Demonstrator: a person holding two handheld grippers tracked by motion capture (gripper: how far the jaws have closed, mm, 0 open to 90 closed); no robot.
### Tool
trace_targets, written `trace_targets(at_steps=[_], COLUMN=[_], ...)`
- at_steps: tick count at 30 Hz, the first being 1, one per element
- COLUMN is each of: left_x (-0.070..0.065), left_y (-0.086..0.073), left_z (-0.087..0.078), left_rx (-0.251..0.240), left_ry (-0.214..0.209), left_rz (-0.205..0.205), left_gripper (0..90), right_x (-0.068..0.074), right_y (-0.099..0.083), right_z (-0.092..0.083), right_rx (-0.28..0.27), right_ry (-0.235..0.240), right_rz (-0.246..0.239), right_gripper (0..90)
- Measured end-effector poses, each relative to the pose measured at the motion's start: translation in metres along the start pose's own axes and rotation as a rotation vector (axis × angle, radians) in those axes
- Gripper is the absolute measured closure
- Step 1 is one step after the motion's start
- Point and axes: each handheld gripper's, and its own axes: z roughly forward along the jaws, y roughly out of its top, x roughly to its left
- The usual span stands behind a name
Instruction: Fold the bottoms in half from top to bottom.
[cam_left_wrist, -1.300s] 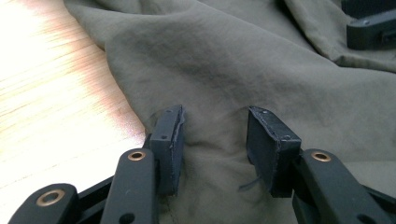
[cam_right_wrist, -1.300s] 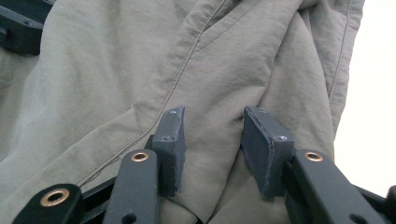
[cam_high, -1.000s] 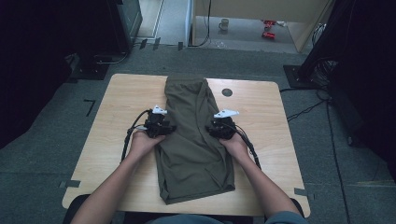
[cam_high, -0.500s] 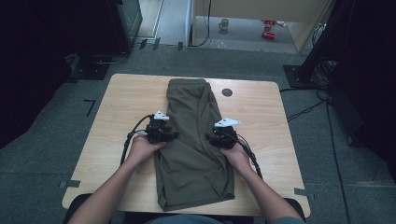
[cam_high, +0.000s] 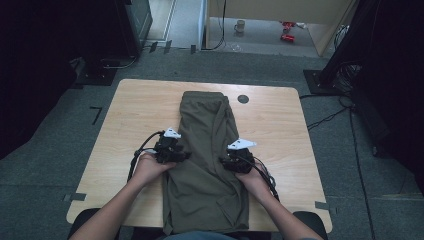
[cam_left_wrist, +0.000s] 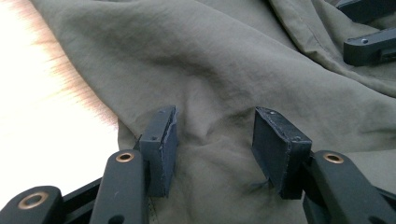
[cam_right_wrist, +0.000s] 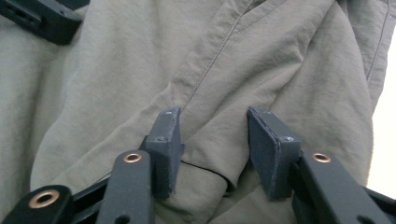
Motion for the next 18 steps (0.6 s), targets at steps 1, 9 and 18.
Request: trace_targets(at_steps=[1,9,18], left_x=[0.002,0.03,0.065], left_y=[0.002,0.033,0.063], left_z=[-0.002,-0.009,0.005], left_rx=[-0.021,-0.108,-0.134], left_ry=[-0.003,0.052,0.076], left_rz=[-0.013,-0.053,-0.117], left_gripper=[52.7,45.9,43.4], right_x=[-0.003,-0.039,-0.082], right_y=[0.003,0.036,0.077], right_z=[0.0,-0.006,0.02], right_rx=[0.003,-0.116,-0.089], right_ry=[0.01,0.006,0.029], right_rz=[0.009,0.005,0.106], right_gripper=[52.1,40.1,30.3])
